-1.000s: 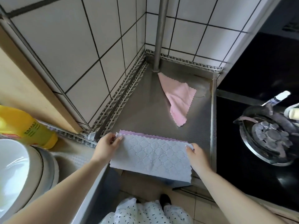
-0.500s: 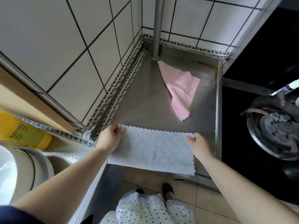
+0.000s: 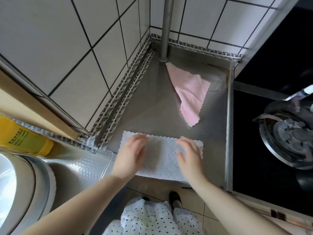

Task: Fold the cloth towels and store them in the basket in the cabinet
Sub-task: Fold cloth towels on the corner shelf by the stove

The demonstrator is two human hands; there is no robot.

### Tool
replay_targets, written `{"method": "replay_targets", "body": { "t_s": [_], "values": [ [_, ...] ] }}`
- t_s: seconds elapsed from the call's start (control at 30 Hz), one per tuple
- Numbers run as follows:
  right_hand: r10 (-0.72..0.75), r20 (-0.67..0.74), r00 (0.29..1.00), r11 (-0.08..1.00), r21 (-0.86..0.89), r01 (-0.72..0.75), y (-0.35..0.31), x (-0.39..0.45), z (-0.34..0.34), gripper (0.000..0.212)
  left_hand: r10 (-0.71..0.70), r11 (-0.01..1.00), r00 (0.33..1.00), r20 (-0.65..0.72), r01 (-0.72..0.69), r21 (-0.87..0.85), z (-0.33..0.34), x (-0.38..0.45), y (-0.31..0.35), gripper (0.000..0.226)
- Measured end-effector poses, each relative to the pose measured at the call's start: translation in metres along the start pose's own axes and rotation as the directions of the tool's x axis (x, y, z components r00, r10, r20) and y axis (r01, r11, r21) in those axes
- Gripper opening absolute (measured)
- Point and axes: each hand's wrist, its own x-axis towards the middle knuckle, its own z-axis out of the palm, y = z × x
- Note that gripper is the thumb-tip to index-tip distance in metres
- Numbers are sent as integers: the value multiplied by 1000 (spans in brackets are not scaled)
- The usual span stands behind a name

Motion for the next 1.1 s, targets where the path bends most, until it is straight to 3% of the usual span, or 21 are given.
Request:
{"method": "replay_targets", "body": {
  "t_s": [0.1,0.27,0.47,0.67,0.77,0.83,0.9,0.93,1.0,1.1],
  "values": [
    [-165,139,976,950,-243,196,-19,-5,38,43,83,975,985,150,-111,193,31,-2,13,47],
    [-75,271,959,814,-539,216,-1,-6,54,57,-12,883,969,246,-105,457,47,-4,-2,52],
    [-37,223,974,768,-617,171,22,-11,40,66,1,830,958,288,-161,534,43,-5,-16,64],
    [11,139,990,770,-633,81,62,-15,9,68,-80,822,974,214,-57,567,22,-5,-37,73],
    [-118,96,988,801,-580,152,64,-7,2,59,65,856,977,204,-160,492,13,-6,-31,66],
    [-323,91,942,810,-489,325,51,6,6,44,329,827,912,247,-404,391,19,-18,-21,44],
    [-536,112,836,752,-386,534,34,21,17,31,502,755,812,297,-579,306,31,-32,-11,22],
    [-601,140,787,708,-363,605,27,28,23,30,522,747,796,305,-600,287,38,-37,-7,17],
    [-652,225,724,626,-378,682,18,37,34,32,481,777,827,290,-556,296,46,-39,-2,14],
    [-632,342,695,570,-403,716,15,44,33,33,434,795,853,289,-514,322,45,-34,4,18]
  ]
}}
